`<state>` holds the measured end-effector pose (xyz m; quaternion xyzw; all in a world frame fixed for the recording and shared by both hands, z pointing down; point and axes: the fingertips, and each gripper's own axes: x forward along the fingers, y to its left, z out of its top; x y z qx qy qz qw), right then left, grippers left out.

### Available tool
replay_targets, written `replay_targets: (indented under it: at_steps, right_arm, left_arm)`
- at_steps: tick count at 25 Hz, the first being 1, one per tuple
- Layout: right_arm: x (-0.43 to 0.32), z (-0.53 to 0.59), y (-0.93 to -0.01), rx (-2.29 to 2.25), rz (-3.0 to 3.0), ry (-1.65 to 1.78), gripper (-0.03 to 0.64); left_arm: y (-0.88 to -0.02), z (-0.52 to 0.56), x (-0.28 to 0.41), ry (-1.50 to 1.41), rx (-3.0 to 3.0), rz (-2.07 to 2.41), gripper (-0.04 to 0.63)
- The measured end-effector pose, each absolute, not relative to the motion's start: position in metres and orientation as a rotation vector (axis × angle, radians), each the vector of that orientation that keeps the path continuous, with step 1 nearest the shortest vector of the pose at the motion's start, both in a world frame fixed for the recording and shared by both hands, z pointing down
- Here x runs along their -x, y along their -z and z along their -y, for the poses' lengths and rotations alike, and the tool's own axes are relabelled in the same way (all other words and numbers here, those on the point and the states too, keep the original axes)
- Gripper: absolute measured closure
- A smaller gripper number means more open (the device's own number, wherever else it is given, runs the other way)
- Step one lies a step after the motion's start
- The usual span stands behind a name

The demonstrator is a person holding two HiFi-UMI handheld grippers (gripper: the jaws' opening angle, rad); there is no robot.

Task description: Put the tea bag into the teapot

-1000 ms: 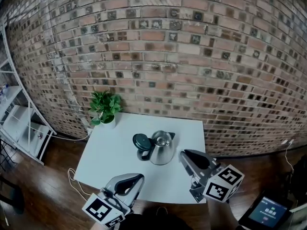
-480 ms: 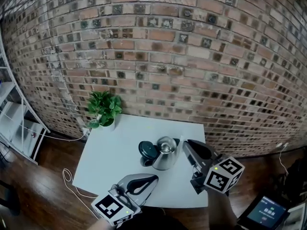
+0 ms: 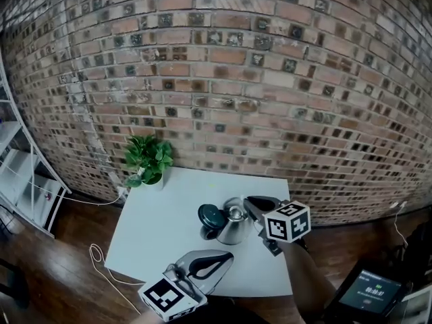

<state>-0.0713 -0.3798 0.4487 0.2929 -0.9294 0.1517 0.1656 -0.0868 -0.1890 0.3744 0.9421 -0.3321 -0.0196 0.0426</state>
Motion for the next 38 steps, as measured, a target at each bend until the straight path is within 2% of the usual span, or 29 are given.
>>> replay_targets:
  at_steps: [6, 13, 24, 29, 31, 38]
  right_arm:
    - [0.074, 0.400, -0.515, -0.764, 2.405, -0.406, 0.591]
    - [0.088, 0.404, -0.539, -0.678, 2.324, -0.374, 0.591]
    - [0.088, 0.407, -0.550, -0.652, 2.276, -0.349, 0.584]
    - [0.086, 0.405, -0.552, -0.639, 2.278, -0.354, 0.560]
    - [0.085, 0.405, -0.553, -0.641, 2.278, -0.364, 0.526]
    - [0.084, 0.402, -0.542, -0.669, 2.315, -0.345, 0.523]
  left_arm:
    - [-0.375, 0.187, 0.096, 0.063, -2.863, 1.074, 0.594]
    - [-0.385, 0.191, 0.116, 0.051, -2.821, 1.153, 0.594]
    - [-0.388, 0.185, 0.118, 0.034, -2.812, 1.160, 0.594]
    - [-0.389, 0.185, 0.125, 0.030, -2.787, 1.191, 0.594]
    - [-0.390, 0.185, 0.126, 0.014, -2.783, 1.187, 0.594]
    - [-0.392, 0.187, 0.123, 0.004, -2.797, 1.151, 0.594]
